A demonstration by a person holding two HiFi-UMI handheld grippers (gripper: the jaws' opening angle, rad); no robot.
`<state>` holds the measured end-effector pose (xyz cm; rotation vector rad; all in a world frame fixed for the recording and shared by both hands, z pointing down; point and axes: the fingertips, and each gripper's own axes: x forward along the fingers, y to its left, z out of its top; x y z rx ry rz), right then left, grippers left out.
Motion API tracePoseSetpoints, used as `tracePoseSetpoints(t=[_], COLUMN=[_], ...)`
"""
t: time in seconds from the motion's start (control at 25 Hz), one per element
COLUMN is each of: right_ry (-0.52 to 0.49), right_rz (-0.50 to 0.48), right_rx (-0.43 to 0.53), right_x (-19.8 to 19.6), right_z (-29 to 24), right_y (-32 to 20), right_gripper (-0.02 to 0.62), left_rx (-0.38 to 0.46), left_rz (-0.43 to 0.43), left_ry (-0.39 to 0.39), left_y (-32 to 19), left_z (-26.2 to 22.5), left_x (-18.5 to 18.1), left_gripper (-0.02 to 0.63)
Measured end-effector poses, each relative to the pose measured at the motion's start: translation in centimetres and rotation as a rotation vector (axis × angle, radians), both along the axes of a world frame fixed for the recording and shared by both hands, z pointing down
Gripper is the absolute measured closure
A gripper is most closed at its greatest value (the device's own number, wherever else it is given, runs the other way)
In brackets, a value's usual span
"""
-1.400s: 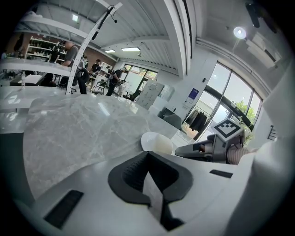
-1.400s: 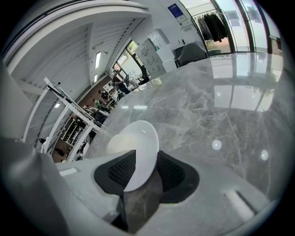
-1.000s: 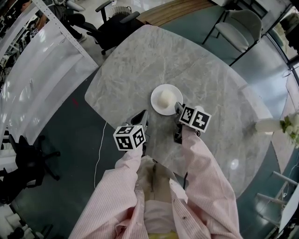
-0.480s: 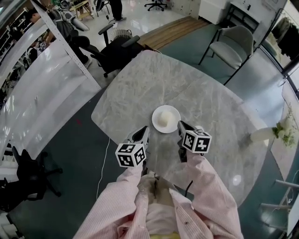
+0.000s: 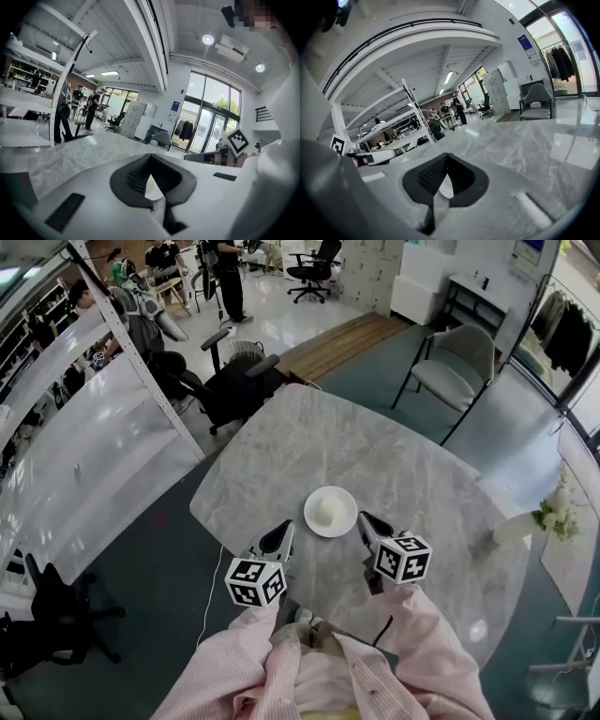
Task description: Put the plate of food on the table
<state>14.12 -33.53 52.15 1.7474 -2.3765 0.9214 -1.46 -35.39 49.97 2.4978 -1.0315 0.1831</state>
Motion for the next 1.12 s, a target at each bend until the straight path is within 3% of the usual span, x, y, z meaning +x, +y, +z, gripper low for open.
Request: tracePoseSetpoints(t=[0.36,0.56,1.12], right_ry=[-0.059,-0.075,-0.054], right_rz=[0.022,0.032,0.062], right_rx=[0.178,0.257,0.323], right_x=[1.0,1.5,2.3], right_z=[-5.6,-8.2,-10.3], right_y=[1.5,2.2,2.6], right_gripper=[0.591,0.591,0.591], left_rx=[0.195,0.262,0.310], left_rz=[-0.050,-0.076,-0.104], left_ry=[0.019,0.046,0.036], left_y=[0.1,0.6,0.6], left_z=[-5.2,-7.7,-9.4], left_x=[-2.3,-3.3,-4.1], left_gripper=[0.615,0.615,0.615])
